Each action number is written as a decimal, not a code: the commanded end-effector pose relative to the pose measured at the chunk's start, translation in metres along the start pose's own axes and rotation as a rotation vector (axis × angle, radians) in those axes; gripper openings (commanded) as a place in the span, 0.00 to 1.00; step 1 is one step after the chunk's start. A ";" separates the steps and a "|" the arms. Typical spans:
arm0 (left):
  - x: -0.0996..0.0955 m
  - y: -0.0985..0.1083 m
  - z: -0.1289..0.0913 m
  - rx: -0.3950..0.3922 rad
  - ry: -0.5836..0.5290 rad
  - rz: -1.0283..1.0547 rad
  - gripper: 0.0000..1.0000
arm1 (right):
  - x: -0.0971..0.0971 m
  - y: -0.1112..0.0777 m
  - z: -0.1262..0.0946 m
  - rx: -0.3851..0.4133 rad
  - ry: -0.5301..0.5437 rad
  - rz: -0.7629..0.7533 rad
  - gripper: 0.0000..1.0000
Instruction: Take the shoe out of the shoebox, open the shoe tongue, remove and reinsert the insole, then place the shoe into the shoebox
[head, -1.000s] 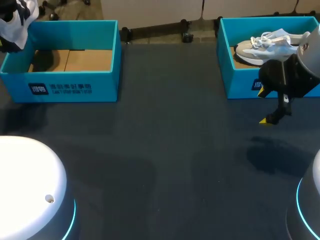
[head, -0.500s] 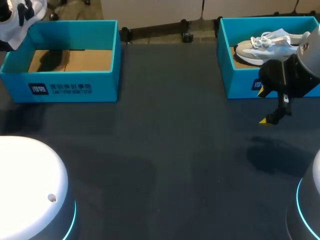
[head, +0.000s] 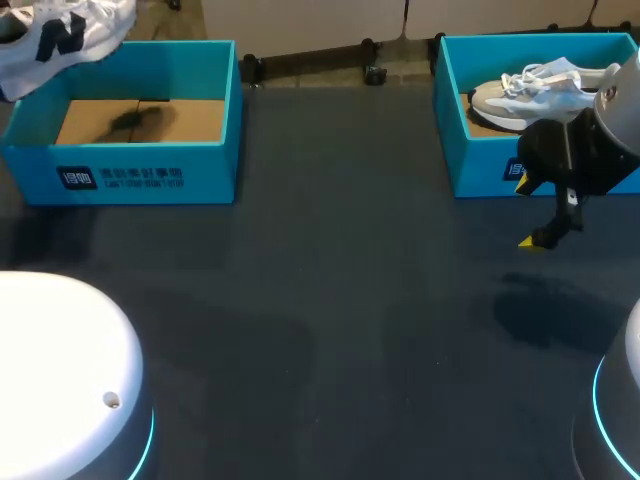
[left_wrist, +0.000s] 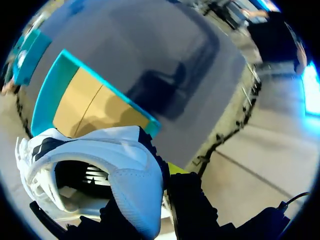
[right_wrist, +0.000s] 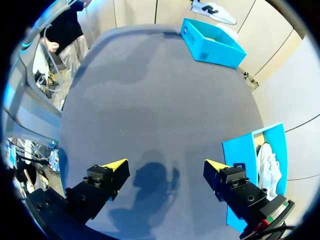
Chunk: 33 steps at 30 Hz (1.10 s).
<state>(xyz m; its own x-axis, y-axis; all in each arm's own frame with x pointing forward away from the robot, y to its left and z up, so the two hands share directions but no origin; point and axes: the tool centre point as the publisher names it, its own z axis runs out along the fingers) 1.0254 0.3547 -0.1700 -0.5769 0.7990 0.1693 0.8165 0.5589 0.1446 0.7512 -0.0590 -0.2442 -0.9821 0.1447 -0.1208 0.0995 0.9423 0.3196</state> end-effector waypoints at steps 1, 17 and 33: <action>0.003 -0.003 -0.001 -0.164 0.028 0.715 0.00 | 0.001 0.000 0.001 0.001 -0.001 0.000 1.00; 0.001 -0.003 -0.001 -0.173 0.029 0.716 0.00 | 0.001 0.000 0.001 0.001 -0.001 0.000 1.00; -0.015 -0.005 0.012 -0.108 0.003 0.728 0.00 | 0.001 0.000 0.001 0.001 -0.001 0.000 1.00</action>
<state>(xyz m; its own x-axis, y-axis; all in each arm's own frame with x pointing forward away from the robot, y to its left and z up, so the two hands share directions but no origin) 1.0251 0.3423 -0.1845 0.1109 0.9580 0.2643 0.9852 -0.1410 0.0975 0.7512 -0.0590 -0.2442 -0.9821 0.1446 -0.1208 0.0994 0.9423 0.3196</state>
